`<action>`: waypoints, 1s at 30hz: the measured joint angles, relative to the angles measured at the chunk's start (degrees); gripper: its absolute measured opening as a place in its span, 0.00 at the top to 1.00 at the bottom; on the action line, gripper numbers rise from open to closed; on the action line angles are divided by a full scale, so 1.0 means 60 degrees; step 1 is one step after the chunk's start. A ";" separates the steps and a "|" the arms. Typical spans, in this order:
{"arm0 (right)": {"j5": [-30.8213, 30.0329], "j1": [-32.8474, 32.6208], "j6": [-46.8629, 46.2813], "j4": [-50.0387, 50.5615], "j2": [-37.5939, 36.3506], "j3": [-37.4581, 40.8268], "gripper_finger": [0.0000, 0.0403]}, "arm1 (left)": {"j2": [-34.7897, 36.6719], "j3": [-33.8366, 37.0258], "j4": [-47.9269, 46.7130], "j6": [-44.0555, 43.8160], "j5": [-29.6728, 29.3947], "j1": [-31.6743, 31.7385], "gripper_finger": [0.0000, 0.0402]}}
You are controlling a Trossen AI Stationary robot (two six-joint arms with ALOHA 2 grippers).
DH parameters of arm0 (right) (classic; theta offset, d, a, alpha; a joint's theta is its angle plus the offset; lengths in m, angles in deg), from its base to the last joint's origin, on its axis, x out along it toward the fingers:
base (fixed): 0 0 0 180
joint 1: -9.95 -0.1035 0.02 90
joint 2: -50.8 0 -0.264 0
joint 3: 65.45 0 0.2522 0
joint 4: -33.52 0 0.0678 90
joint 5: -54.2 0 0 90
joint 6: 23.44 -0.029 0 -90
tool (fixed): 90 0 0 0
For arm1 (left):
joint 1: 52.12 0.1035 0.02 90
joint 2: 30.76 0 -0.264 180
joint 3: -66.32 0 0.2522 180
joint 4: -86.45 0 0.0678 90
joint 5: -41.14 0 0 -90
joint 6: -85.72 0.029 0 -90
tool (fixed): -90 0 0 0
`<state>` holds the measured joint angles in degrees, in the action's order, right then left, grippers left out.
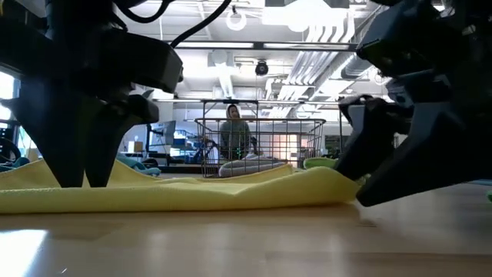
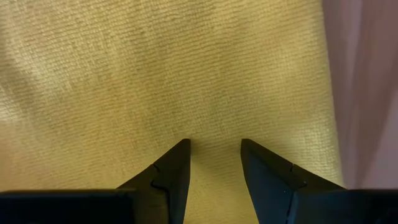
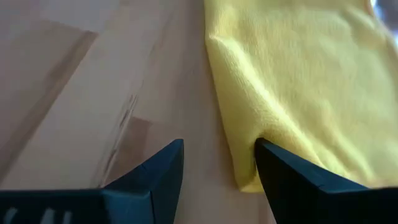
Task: Fold microfiber towels
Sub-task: Fold the yellow microfiber towel
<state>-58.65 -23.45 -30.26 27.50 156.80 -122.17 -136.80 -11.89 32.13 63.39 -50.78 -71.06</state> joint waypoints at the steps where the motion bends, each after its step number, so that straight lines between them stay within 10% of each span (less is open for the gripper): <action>1: -0.0063 0.0000 0.0254 0.0128 0.0016 -0.0108 0.52 | 0.0000 0.0000 0.0000 -0.0004 0.0037 -0.0007 0.67; 12: -0.0705 -0.0561 0.0690 0.3983 -0.0362 -0.1908 0.52 | 0.0000 0.0000 -0.0011 -0.0014 0.0325 -0.0040 0.67; 30: -0.0107 0.0196 0.0069 0.2454 -0.0180 -0.1130 0.52 | 0.0000 0.0000 0.0022 -0.0029 0.0427 -0.0040 0.67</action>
<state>-59.29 -22.28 -29.85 42.23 155.72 -128.95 -136.80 -11.89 32.27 63.22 -48.21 -71.30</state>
